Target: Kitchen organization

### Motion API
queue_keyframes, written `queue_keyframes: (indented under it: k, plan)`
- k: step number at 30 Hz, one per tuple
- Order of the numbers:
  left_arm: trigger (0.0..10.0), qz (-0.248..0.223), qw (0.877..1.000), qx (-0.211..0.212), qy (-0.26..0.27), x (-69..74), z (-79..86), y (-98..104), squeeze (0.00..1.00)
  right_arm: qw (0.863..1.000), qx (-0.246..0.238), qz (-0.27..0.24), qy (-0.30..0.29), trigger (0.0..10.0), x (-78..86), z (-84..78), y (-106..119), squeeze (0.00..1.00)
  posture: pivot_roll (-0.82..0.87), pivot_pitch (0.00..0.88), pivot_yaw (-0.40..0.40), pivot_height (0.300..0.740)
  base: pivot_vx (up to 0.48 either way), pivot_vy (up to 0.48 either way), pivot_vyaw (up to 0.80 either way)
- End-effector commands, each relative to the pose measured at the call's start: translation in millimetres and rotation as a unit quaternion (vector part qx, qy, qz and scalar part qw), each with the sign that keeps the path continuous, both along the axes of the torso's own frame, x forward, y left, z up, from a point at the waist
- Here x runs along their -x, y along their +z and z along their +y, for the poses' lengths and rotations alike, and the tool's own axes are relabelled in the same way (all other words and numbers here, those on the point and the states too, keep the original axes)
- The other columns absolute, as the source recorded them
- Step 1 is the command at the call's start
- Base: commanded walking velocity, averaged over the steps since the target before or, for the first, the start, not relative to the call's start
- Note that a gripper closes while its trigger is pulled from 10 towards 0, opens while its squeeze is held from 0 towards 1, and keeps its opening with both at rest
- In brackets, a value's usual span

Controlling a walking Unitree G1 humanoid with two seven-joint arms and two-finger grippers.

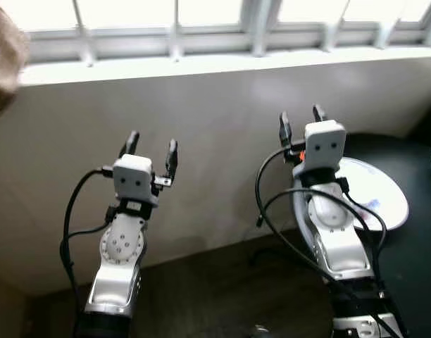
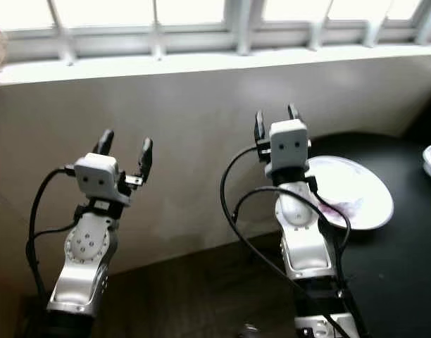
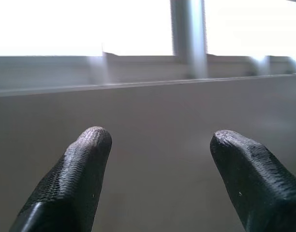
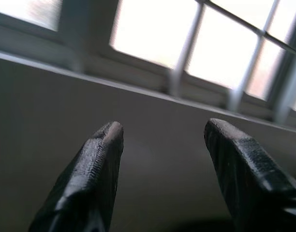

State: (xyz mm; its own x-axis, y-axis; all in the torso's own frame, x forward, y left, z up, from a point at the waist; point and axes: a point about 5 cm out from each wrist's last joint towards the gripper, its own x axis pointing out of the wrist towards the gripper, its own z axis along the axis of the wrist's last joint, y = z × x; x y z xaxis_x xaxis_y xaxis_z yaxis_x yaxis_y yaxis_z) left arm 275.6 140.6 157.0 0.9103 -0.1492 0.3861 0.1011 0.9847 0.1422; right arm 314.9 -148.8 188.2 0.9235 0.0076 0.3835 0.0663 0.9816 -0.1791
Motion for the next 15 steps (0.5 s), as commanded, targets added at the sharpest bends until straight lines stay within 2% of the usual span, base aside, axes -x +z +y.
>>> queue_keyframes:
  k: [1, 3, 4, 5, 6, 7, 10, 12, 14, 15]
  plan:
    - [10.0, -0.004, 1.000, -0.006, -0.006, 0.7, -2.2, 2.1, 0.00, 0.999, -0.029, 0.016, -0.022, 10.0, -1.7, -8.2, -2.8, 0.00, 0.04, 0.007, -0.053, 0.740, 0.000, 0.000, -0.80]
    - [10.0, -0.004, 1.000, -0.006, -0.006, 0.7, -2.4, 1.9, 0.00, 0.999, -0.037, 0.021, -0.025, 10.0, -2.6, -9.7, -3.9, 0.00, 0.04, 0.007, -0.054, 0.740, 0.000, 0.000, -0.80]
    - [10.0, -0.004, 1.000, -0.006, -0.006, 0.6, -2.6, 1.9, 0.00, 0.998, -0.052, 0.030, -0.030, 10.0, -3.9, -11.7, -5.6, 0.00, 0.04, 0.007, -0.054, 0.740, 0.000, 0.000, -0.80]
    - [10.0, -0.003, 1.000, -0.007, -0.006, 0.4, -2.7, 1.8, 0.00, 0.994, -0.087, 0.049, -0.036, 10.0, -7.5, -16.4, -9.2, 0.00, 0.04, 0.008, -0.054, 0.740, 0.000, 0.000, -0.80]
    - [10.0, -0.003, 1.000, -0.007, -0.006, 0.4, -2.7, 1.8, 0.00, 0.994, -0.087, 0.049, -0.036, 10.0, -7.5, -16.4, -9.2, 0.00, 0.04, 0.008, -0.054, 0.740, 0.000, 0.000, -0.80]
    - [10.0, -0.002, 1.000, -0.007, -0.005, 0.2, -2.5, 1.7, 0.00, 0.989, -0.125, 0.068, -0.032, 10.0, -11.1, -19.0, -12.0, 0.00, 0.04, 0.008, -0.054, 0.740, 0.000, 0.000, 0.00]
    - [10.0, -0.001, 1.000, -0.008, -0.004, 0.1, -2.2, 1.2, 0.00, 0.980, -0.166, 0.094, -0.050, 10.0, -19.1, -30.7, -13.7, 0.00, 0.04, 0.008, -0.054, 0.740, 0.000, 0.000, 0.00]
    - [10.0, -0.001, 1.000, -0.008, -0.004, 0.1, -2.2, 1.0, 0.00, 0.978, -0.175, 0.100, -0.052, 10.0, -20.7, -32.8, -14.6, 0.00, 0.04, 0.008, -0.054, 0.740, 0.000, 0.000, 0.00]
    - [10.0, 0.000, 1.000, -0.008, -0.004, -0.4, -2.7, 0.8, 0.00, 0.966, -0.207, 0.140, -0.059, 10.0, -28.3, -40.8, -21.7, 0.00, 0.04, 0.007, -0.055, 0.740, 0.000, 0.000, 0.00]
    - [10.0, 0.000, 1.000, -0.008, -0.004, -0.4, -2.7, 0.8, 0.00, 0.966, -0.207, 0.140, -0.059, 10.0, -28.3, -40.8, -21.7, 0.00, 0.04, 0.007, -0.055, 0.740, 0.000, 0.000, 0.00]
